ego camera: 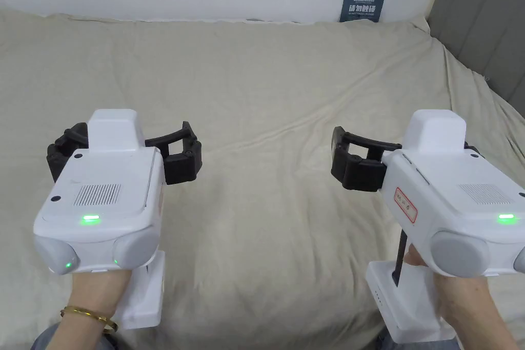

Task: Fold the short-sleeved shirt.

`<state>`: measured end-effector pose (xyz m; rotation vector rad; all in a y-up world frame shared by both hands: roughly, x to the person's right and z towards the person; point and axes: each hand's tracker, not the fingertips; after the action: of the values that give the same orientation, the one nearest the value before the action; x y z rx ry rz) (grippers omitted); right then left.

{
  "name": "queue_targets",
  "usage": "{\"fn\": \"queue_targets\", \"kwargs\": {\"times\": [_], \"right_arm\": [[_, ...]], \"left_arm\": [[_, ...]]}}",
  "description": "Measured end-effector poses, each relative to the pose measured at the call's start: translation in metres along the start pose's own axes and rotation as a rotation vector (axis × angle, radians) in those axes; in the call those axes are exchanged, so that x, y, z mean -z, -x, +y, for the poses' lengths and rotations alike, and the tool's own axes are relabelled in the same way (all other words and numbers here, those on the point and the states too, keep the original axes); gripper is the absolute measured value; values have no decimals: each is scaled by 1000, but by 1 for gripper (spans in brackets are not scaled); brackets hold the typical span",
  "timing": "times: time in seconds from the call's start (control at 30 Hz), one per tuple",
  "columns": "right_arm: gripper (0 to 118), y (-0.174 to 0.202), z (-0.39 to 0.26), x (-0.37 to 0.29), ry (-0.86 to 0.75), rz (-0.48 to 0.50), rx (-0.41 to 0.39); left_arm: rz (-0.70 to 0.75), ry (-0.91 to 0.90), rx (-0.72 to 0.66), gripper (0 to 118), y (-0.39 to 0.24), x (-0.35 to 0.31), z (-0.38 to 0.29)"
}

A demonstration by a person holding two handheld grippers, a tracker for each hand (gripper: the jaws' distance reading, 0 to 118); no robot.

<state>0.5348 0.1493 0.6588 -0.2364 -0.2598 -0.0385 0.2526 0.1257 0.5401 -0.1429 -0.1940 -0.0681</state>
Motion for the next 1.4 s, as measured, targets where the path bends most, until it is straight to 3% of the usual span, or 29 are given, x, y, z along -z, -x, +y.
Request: {"fn": "queue_targets", "kwargs": {"times": [1.4], "right_arm": [[118,6,-5,2,24,8,-18]], "left_arm": [[-26,19,14,118,-3,-2,-4]]}}
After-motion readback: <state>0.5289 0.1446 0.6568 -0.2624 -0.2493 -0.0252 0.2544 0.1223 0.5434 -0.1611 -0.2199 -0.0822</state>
